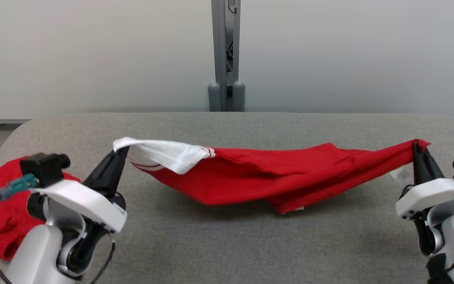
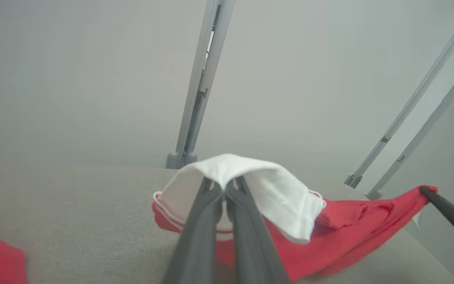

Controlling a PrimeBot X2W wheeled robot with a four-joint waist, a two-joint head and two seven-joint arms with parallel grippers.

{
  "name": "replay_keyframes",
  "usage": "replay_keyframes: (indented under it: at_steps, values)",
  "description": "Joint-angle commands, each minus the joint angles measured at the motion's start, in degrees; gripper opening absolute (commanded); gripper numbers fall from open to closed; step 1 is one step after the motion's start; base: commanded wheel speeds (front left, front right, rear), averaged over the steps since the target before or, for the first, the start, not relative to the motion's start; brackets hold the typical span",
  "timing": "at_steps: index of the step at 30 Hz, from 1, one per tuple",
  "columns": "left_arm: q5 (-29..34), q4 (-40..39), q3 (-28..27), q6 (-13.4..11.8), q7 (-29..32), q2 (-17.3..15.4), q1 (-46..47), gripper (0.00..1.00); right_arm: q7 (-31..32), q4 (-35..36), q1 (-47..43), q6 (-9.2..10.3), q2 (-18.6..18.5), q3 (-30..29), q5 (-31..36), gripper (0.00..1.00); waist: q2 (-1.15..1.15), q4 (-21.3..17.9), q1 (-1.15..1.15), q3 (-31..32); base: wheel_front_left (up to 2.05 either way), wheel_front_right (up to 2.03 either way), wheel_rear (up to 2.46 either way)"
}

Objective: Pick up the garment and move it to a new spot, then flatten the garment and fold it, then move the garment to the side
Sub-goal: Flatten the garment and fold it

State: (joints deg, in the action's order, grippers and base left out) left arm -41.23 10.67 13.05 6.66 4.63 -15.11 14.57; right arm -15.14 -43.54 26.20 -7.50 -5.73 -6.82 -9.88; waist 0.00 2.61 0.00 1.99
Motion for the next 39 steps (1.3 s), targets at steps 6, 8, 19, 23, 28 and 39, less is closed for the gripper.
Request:
replay_keyframes:
  at_steps: [6,8,19,23,28,39]
  values:
    - [-8.75,-5.23,-4.36,0.15,5.85,-1.88,7.74,0.0,1.66,7.18,2.77,0.02,-5.61,2.81,-5.31,0.0,0.0,-2.39,0.0,3.6,0.0,0.0,0.0]
    - [-9.94,-5.84,-5.63,-0.33,6.96,-2.77,9.74,0.0,2.66,9.1,3.42,0.02,-7.41,2.82,-6.45,0.0,0.0,-2.78,0.0,4.2,0.0,0.0,0.0]
    - [-12.3,-3.79,-8.89,-3.51,8.17,-3.31,13.79,0.0,7.18,15.99,0.28,0.03,-12.11,-1.16,-6.84,0.0,0.0,-3.81,0.0,6.56,0.0,0.0,0.0]
    - [-13.29,-2.06,-7.14,-5.31,10.87,-2.26,8.0,0.0,9.77,16.39,-6.8,0.03,-11.78,-1.52,-6.87,0.0,0.0,-3.77,0.0,5.86,0.0,0.0,0.0]
    - [-14.75,-1.7,-6.35,-5.65,10.69,-0.5,-0.56,0.0,10.95,16.14,-17.61,0.03,-10.08,-2.45,-6.96,0.0,0.0,-3.31,0.0,3.96,0.0,0.0,0.0]
    - [-13.27,-2.09,-5.25,-6.46,3.88,2.9,-19.9,0.0,12.94,16.77,-26.29,0.01,-7.32,-6.4,-1.32,1.0,0.0,-1.67,0.0,-0.84,0.0,0.0,0.0]
